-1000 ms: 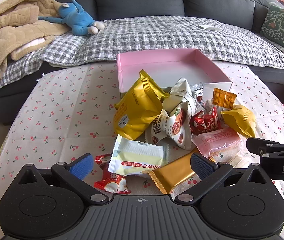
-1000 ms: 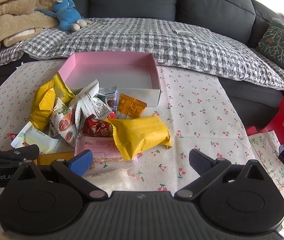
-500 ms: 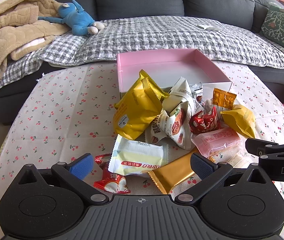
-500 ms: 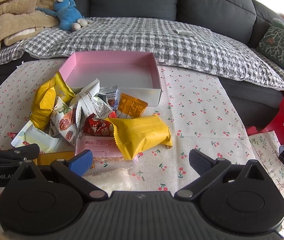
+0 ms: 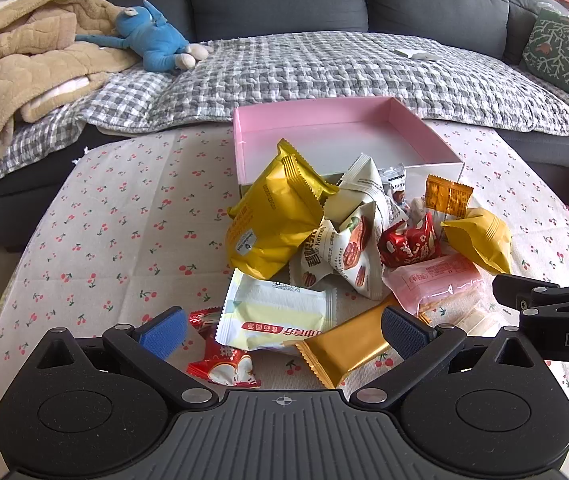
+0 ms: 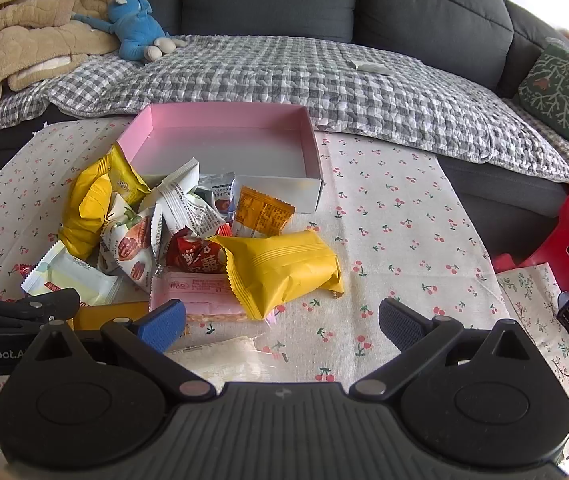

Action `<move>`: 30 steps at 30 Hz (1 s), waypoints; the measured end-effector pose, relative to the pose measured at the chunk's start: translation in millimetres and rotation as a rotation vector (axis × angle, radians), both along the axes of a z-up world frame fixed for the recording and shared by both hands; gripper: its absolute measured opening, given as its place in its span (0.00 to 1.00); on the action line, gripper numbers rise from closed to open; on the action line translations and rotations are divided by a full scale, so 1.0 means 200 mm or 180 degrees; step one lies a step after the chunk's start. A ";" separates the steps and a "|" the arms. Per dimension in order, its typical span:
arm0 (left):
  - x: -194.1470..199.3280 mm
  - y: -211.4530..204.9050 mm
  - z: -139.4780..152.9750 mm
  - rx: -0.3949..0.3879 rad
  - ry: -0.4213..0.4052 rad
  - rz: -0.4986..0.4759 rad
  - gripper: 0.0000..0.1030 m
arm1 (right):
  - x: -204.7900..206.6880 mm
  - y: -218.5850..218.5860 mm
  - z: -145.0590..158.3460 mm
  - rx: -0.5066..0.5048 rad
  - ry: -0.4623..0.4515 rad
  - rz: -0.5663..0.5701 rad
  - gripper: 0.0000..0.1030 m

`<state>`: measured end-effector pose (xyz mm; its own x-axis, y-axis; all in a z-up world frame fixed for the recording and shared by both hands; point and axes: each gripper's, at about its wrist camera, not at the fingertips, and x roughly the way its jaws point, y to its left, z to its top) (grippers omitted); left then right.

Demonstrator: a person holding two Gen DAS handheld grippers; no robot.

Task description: Organize snacks

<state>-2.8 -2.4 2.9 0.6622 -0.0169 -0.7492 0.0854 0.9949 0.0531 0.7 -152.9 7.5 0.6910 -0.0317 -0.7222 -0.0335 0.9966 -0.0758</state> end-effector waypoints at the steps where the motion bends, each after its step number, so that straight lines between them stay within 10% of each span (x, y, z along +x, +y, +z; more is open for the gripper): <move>1: 0.00 0.00 0.00 0.0000 -0.0001 -0.0001 1.00 | 0.00 0.00 0.00 -0.0001 0.0000 -0.0002 1.00; 30: 0.18 0.08 0.06 -0.0030 0.0082 -0.0403 1.00 | 0.15 -0.17 0.11 0.0431 0.0321 -0.0002 1.00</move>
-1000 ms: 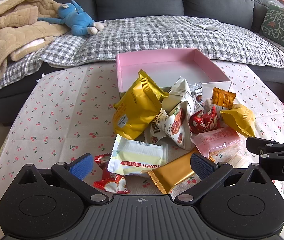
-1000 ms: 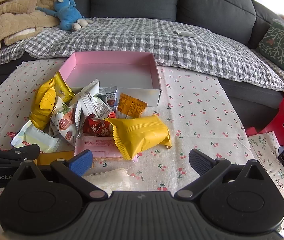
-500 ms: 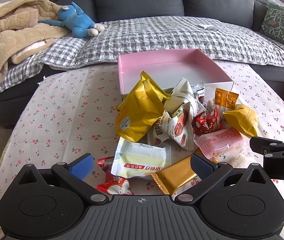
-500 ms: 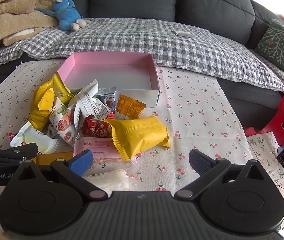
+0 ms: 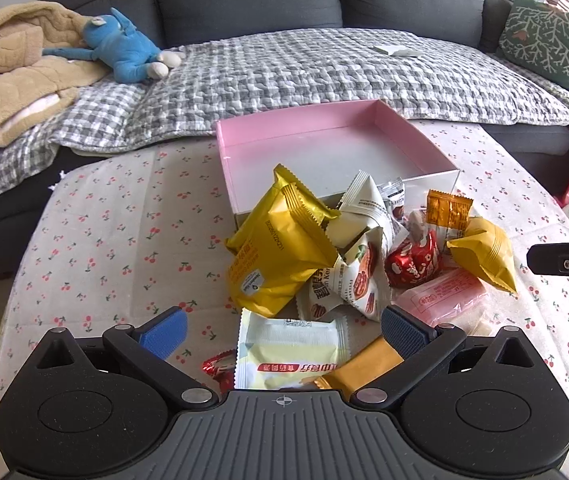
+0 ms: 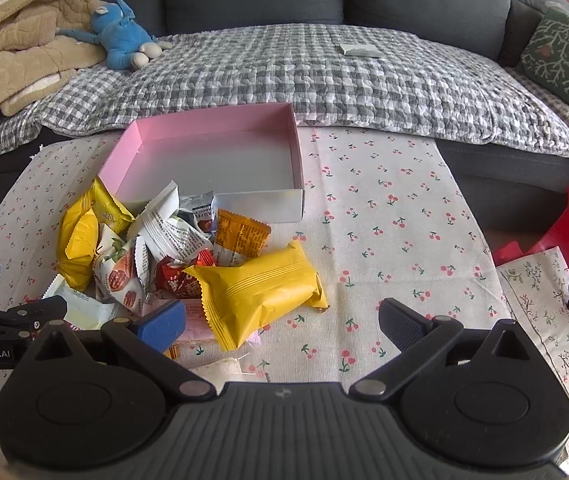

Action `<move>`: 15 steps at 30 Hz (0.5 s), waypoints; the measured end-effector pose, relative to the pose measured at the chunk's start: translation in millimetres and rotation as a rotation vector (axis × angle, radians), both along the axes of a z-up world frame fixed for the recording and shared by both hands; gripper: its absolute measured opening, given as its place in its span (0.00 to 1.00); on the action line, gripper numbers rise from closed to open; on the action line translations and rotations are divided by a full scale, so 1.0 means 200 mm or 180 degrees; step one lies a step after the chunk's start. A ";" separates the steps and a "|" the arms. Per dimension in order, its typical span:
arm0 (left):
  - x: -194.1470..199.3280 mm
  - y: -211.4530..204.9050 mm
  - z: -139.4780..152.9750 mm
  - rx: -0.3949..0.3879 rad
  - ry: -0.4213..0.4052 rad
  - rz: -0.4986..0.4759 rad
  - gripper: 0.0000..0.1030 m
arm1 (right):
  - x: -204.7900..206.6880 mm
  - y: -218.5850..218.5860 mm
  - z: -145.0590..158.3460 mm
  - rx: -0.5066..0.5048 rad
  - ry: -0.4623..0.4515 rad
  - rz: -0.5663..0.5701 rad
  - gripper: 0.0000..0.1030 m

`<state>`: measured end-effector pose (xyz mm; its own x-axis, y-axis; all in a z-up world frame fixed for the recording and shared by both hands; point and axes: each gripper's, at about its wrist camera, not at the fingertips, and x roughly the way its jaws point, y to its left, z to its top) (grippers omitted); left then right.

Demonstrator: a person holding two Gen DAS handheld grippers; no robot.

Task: Organize snacks
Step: 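Close the right tool on a yellow pastry packet while the left tool grips a yellow bag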

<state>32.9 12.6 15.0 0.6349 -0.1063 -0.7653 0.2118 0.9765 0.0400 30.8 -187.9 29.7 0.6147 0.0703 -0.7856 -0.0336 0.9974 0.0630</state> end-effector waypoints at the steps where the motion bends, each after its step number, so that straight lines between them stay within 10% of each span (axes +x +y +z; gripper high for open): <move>1: 0.02 0.01 0.00 -0.0039 0.0013 -0.0070 1.00 | 0.02 -0.02 0.00 0.0096 0.0052 0.0010 1.00; 15: 0.23 0.06 -0.10 -0.0225 -0.0248 -0.0820 0.95 | 0.21 -0.09 -0.15 0.0701 0.0484 -0.0198 0.99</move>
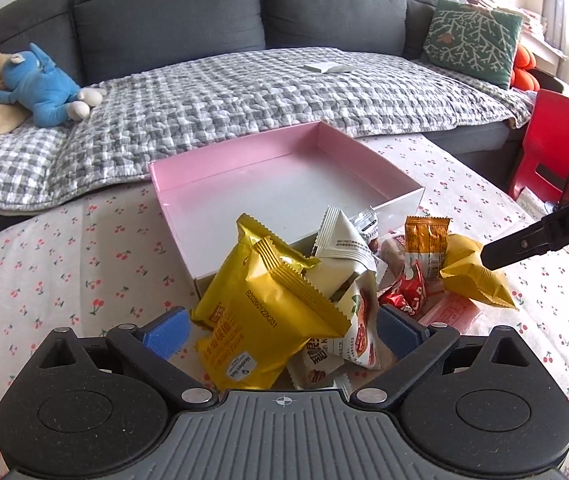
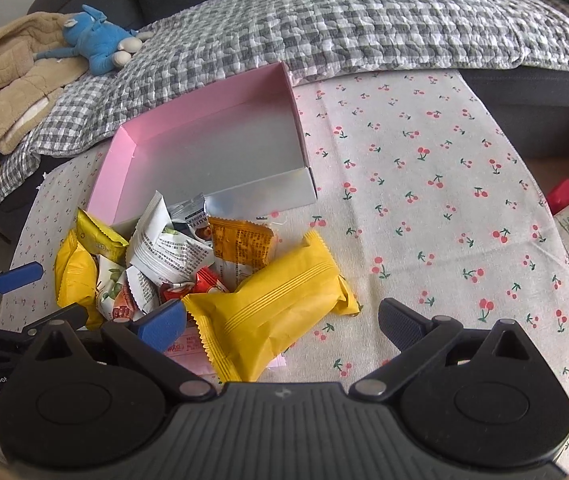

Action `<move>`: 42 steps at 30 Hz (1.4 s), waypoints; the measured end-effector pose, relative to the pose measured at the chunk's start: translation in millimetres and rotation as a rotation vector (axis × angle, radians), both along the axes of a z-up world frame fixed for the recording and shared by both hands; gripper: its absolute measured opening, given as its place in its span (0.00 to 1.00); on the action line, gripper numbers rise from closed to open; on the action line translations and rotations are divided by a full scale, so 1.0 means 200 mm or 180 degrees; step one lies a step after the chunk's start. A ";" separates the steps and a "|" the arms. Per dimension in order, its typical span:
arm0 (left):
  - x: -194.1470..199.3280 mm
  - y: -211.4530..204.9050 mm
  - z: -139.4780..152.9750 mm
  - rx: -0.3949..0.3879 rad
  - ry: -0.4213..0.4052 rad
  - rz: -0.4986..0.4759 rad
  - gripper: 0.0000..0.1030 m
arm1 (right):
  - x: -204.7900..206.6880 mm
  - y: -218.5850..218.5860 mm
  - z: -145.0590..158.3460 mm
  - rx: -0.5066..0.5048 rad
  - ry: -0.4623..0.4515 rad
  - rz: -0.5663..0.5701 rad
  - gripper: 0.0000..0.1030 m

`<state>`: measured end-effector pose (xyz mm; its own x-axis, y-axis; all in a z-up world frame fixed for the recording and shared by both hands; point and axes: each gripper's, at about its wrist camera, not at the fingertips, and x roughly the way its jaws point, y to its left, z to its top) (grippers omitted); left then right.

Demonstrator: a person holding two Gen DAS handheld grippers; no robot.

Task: Organize snacks
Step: 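Close the right tool on a yellow pastry packet while the left tool grips a yellow bag, then carry the yellow pastry into the pink box with the right tool and open it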

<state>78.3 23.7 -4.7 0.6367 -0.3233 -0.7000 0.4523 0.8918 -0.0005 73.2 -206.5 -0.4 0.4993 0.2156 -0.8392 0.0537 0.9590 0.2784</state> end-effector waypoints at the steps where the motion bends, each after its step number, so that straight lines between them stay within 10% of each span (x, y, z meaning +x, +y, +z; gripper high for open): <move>1: 0.01 -0.01 -0.01 0.0034 -0.0027 -0.0037 0.94 | 0.01 0.00 -0.01 0.0002 0.0007 -0.0013 0.99; 15: 0.06 0.00 -0.11 -0.0014 0.0059 -0.0160 0.84 | 0.10 -0.03 -0.14 0.0179 0.0245 -0.0235 0.93; 26: 0.02 -0.02 -0.08 -0.0050 0.0068 -0.0162 0.50 | 0.06 -0.03 -0.15 0.0160 0.0340 -0.0254 0.67; 42: -0.01 0.01 -0.04 -0.0080 0.0116 0.0140 0.35 | 0.04 -0.02 -0.09 0.0167 0.0112 -0.0217 0.46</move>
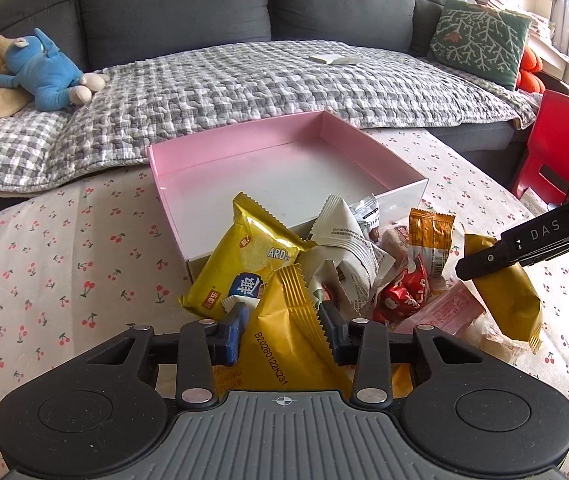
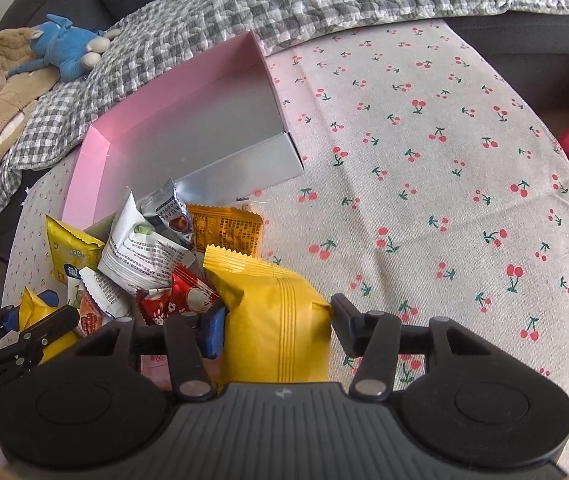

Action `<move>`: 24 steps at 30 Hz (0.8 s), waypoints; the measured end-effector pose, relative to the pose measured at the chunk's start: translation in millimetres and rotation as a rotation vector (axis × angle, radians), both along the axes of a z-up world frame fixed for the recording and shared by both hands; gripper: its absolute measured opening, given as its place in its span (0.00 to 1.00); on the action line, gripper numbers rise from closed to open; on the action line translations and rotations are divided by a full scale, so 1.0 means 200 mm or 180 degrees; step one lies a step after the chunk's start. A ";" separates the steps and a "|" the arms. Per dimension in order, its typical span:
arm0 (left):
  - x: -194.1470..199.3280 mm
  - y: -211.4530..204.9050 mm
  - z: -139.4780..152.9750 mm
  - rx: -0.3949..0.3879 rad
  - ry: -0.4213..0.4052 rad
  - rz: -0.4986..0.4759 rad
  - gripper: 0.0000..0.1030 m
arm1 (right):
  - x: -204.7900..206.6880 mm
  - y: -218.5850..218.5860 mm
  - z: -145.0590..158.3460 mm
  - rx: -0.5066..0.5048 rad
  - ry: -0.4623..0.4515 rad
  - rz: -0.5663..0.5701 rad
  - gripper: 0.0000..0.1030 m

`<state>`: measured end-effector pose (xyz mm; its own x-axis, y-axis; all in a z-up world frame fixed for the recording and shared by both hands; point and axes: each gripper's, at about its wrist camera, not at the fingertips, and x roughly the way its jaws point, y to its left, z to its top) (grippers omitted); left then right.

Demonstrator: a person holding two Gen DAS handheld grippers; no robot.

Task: Organize snacks
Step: 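Carry the yellow pastry into the pink box with the right tool and open it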

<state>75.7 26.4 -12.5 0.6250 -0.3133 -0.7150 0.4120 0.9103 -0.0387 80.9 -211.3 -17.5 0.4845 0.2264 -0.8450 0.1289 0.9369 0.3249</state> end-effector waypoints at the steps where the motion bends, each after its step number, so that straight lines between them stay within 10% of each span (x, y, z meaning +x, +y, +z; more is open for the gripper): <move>1: 0.00 0.01 0.01 -0.0014 0.0006 0.0021 0.35 | 0.00 0.00 0.01 -0.0011 -0.0021 0.0005 0.46; 24: -0.08 0.06 0.21 -0.0198 -0.0221 0.0163 0.29 | -0.03 -0.04 0.18 0.0172 -0.0460 -0.0033 0.45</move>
<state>59.2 38.4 30.0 0.6887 -0.3222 -0.6495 0.3688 0.9270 -0.0689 74.1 -218.5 19.3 0.6029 0.2640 -0.7529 0.0866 0.9165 0.3907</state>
